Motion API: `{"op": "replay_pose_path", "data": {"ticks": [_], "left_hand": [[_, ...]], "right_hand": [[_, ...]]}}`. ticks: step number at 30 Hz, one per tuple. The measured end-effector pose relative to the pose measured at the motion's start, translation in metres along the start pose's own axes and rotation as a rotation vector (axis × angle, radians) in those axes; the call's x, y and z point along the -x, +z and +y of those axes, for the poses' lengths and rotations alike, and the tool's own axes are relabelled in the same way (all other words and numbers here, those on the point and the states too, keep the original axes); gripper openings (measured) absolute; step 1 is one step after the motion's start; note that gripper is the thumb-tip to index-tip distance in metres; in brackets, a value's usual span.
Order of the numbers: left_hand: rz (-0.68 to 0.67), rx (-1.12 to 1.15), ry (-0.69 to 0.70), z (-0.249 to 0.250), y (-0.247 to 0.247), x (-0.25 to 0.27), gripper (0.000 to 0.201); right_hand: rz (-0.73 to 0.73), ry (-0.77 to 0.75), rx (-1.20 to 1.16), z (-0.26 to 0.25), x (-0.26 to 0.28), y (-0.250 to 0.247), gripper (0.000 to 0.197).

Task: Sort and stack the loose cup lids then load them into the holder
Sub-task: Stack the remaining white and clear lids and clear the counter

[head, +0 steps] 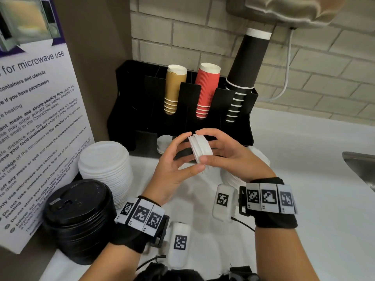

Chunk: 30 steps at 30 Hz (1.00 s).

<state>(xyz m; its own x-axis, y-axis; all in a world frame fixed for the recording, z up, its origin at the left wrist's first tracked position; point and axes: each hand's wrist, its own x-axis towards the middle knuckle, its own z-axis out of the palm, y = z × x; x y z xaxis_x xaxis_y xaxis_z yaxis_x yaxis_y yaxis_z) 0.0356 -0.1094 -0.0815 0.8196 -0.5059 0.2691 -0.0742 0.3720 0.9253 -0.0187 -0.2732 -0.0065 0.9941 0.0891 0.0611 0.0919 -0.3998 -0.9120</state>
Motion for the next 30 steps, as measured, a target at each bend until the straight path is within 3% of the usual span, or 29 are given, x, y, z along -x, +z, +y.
{"op": "replay_pose_path", "data": {"ticks": [10, 13, 15, 18, 21, 25, 30], "left_hand": [[0.014, -0.053, 0.011, -0.002, -0.001, -0.001, 0.075], [0.075, -0.047, 0.0, -0.003, -0.002, -0.001, 0.084], [0.145, -0.04, -0.081, -0.005, -0.002, -0.002, 0.087], [0.207, -0.134, -0.262, -0.008, 0.001, -0.002, 0.053], [0.161, -0.213, -0.376, -0.013, -0.002, -0.002, 0.023], [0.192, -0.204, -0.454, -0.014, -0.006, -0.002, 0.019], [0.231, -0.2, -0.5, -0.018, -0.008, -0.003, 0.013]], "right_hand": [[0.063, -0.013, 0.105, -0.004, -0.008, 0.001, 0.054], [0.037, -0.002, 0.176, -0.011, -0.02, -0.002, 0.053], [0.068, -0.044, 0.213, -0.02, -0.035, -0.004, 0.054], [0.171, -0.173, 0.354, -0.031, -0.073, -0.001, 0.058], [0.121, -0.152, 0.629, -0.032, -0.114, 0.013, 0.068], [-0.025, -0.045, 0.948, -0.021, -0.152, 0.035, 0.073], [-0.155, 0.021, 1.102, -0.003, -0.17, 0.057, 0.065]]}}
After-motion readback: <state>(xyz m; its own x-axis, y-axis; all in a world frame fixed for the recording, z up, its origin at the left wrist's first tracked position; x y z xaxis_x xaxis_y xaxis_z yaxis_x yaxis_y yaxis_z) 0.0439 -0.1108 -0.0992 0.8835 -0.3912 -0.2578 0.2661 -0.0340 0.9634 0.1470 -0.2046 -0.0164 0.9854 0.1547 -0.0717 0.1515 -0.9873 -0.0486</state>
